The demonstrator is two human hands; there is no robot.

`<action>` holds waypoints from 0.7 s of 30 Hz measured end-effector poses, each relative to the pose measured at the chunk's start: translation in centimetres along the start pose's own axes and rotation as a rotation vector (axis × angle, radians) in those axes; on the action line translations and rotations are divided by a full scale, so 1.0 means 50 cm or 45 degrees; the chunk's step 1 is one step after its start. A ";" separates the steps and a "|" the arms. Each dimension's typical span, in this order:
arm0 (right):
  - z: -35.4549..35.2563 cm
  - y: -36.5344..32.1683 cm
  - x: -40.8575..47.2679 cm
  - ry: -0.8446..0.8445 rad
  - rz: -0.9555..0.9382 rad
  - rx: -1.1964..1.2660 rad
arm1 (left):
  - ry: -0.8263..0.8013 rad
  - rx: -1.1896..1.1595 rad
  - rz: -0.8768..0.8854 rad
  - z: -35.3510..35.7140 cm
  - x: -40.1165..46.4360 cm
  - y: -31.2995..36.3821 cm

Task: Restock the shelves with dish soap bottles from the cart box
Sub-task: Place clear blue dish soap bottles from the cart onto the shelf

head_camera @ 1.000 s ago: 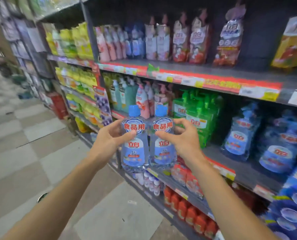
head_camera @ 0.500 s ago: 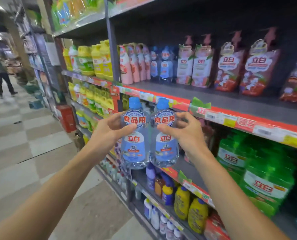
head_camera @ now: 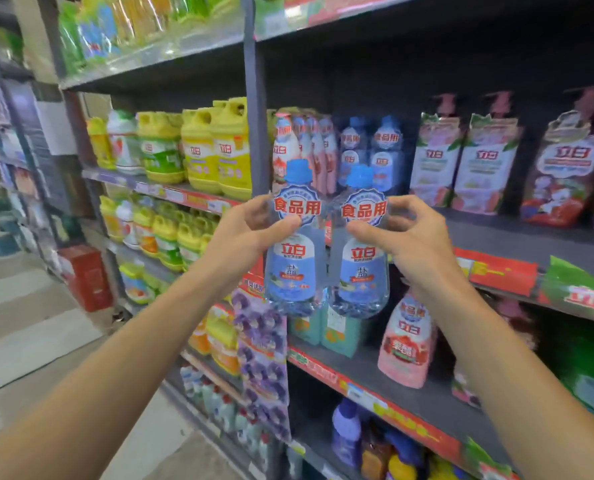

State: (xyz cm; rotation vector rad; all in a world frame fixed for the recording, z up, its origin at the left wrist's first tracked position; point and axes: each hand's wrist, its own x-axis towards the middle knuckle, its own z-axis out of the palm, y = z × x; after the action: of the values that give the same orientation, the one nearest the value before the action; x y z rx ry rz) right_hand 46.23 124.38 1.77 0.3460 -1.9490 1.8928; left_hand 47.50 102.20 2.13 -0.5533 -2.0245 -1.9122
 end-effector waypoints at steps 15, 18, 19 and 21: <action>0.078 -0.039 0.280 0.350 -0.212 -0.134 | -0.201 -0.125 0.246 -0.038 0.394 -0.038; 0.072 -0.015 0.329 0.400 -0.212 -0.124 | -0.239 -0.144 0.273 -0.024 0.440 -0.061; 0.071 -0.006 0.343 0.412 -0.209 -0.123 | -0.255 -0.147 0.279 -0.021 0.457 -0.074; 0.067 0.011 0.363 0.431 -0.208 -0.121 | -0.281 -0.156 0.293 -0.015 0.487 -0.097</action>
State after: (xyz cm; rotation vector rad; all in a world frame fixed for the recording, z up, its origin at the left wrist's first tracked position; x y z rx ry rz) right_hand 29.48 122.87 9.35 0.1401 -1.7216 1.6285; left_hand 23.71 102.97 9.33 -1.0218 -1.8786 -1.9132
